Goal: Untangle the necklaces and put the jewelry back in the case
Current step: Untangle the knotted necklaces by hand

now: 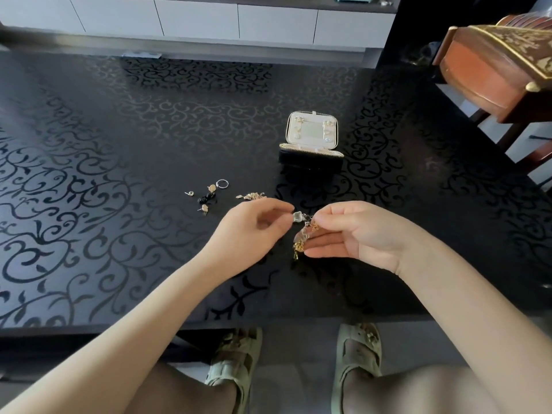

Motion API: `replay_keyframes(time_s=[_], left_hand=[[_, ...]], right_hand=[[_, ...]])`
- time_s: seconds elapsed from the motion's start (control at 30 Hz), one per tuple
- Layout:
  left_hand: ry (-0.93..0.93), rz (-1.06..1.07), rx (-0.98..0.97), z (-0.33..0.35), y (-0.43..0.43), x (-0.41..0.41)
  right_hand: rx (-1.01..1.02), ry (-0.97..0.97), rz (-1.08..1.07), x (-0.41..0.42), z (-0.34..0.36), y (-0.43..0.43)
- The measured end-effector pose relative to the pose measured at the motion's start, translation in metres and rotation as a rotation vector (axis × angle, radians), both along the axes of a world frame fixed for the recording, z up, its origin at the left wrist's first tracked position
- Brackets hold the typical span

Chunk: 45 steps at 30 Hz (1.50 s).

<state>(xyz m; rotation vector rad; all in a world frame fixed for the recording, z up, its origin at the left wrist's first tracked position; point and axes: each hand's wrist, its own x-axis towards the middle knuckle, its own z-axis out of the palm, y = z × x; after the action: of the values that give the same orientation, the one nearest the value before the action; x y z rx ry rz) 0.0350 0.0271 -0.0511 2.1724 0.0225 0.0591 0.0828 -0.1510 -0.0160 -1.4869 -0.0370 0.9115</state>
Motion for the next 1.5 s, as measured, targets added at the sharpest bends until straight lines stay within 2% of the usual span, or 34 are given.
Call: replay_keyframes(time_s=[0.07, 0.1, 0.2, 0.27, 0.43, 0.57, 0.73, 0.83, 0.97, 1.03, 1.1, 1.23, 1.3, 1.43, 1.5], left_hand=[[0.202, -0.045, -0.396, 0.007, -0.008, -0.007], [0.269, -0.05, -0.505, 0.007, -0.01, -0.01], [0.399, -0.04, -0.642, 0.007, -0.015, -0.014], [0.43, -0.002, -0.593, 0.007, -0.015, -0.014], [0.408, 0.075, -0.319, 0.005, -0.003, -0.013], [0.309, 0.119, -0.145, 0.004, 0.004, -0.015], [0.221, 0.164, -0.084, 0.0, 0.01, -0.014], [0.228, 0.203, -0.189, 0.002, 0.013, -0.014], [0.284, 0.262, -0.566, 0.01, 0.013, -0.014], [0.277, 0.297, -0.674, 0.014, 0.013, -0.015], [0.25, 0.313, -0.689, 0.018, 0.012, -0.015], [0.144, 0.309, -0.489, 0.02, 0.012, -0.016], [0.116, 0.3, -0.472, 0.023, 0.012, -0.015], [0.112, 0.275, -0.676, 0.031, 0.011, -0.014], [0.108, 0.247, -0.776, 0.035, 0.009, -0.016]], right_hand=[[0.034, 0.024, -0.001, -0.001, 0.0, 0.0], [0.037, 0.027, 0.007, -0.001, 0.0, 0.0], [-0.003, -0.019, 0.007, -0.003, 0.0, 0.0], [-0.066, -0.112, -0.013, -0.003, 0.0, -0.002], [-0.295, -0.353, 0.03, -0.002, -0.002, -0.007], [-0.445, -0.394, 0.143, -0.004, -0.003, -0.008], [-0.568, -0.461, 0.245, -0.006, -0.002, -0.01], [-0.626, -0.478, 0.262, -0.004, 0.001, -0.015], [-0.645, -0.486, 0.215, 0.0, 0.007, -0.023], [-0.627, -0.485, 0.2, 0.0, 0.009, -0.025], [-0.609, -0.5, 0.221, -0.002, 0.012, -0.024], [-0.604, -0.555, 0.279, -0.006, 0.018, -0.019], [-0.555, -0.564, 0.262, -0.006, 0.021, -0.017], [-0.443, -0.529, 0.225, -0.006, 0.028, -0.019], [-0.45, -0.512, 0.269, -0.007, 0.029, -0.02]])
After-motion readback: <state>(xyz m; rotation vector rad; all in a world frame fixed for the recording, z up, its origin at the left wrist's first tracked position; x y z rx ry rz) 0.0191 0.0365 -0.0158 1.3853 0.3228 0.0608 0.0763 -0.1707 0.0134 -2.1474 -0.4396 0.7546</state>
